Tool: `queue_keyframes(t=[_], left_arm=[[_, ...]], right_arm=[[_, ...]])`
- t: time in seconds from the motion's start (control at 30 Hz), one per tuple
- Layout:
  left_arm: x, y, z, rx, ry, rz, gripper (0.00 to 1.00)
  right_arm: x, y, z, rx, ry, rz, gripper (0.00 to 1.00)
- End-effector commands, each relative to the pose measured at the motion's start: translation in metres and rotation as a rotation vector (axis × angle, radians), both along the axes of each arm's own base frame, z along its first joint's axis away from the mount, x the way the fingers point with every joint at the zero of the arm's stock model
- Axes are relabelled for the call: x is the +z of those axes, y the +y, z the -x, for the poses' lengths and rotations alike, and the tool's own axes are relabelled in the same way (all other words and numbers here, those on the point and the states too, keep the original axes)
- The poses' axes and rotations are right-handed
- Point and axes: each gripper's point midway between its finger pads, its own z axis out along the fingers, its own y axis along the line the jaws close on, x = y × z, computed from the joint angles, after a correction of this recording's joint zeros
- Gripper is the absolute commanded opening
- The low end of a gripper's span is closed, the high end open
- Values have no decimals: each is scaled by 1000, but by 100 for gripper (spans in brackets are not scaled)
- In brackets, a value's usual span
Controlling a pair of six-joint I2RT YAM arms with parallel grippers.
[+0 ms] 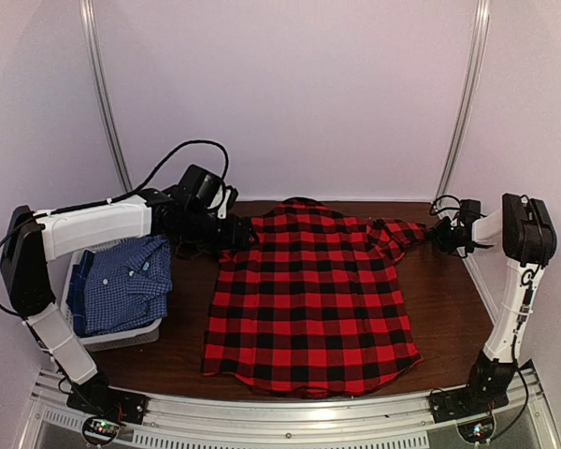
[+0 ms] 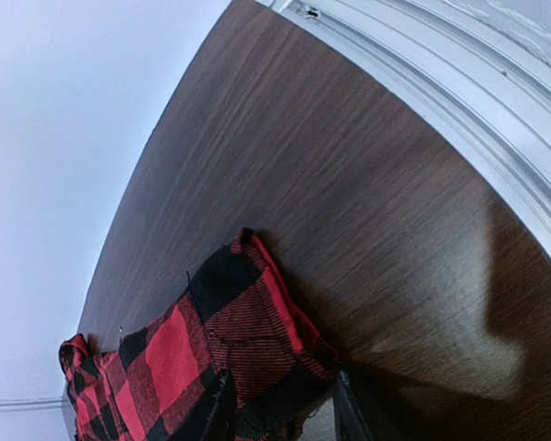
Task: Fold and stack the long sleeve shirts
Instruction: Pick up the sleeve from the center of the board.
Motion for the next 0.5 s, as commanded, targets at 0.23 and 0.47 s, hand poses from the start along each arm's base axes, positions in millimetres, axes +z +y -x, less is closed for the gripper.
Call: queue_keyframes(t=[0.23, 0.47], left_arm=[[22, -6, -10, -4, -45, 29, 84], [23, -9, -11, -8, -42, 36, 84]], right_arm=[[25, -12, -17, 2, -48, 75, 11], [62, -14, -22, 13, -101, 137, 0]])
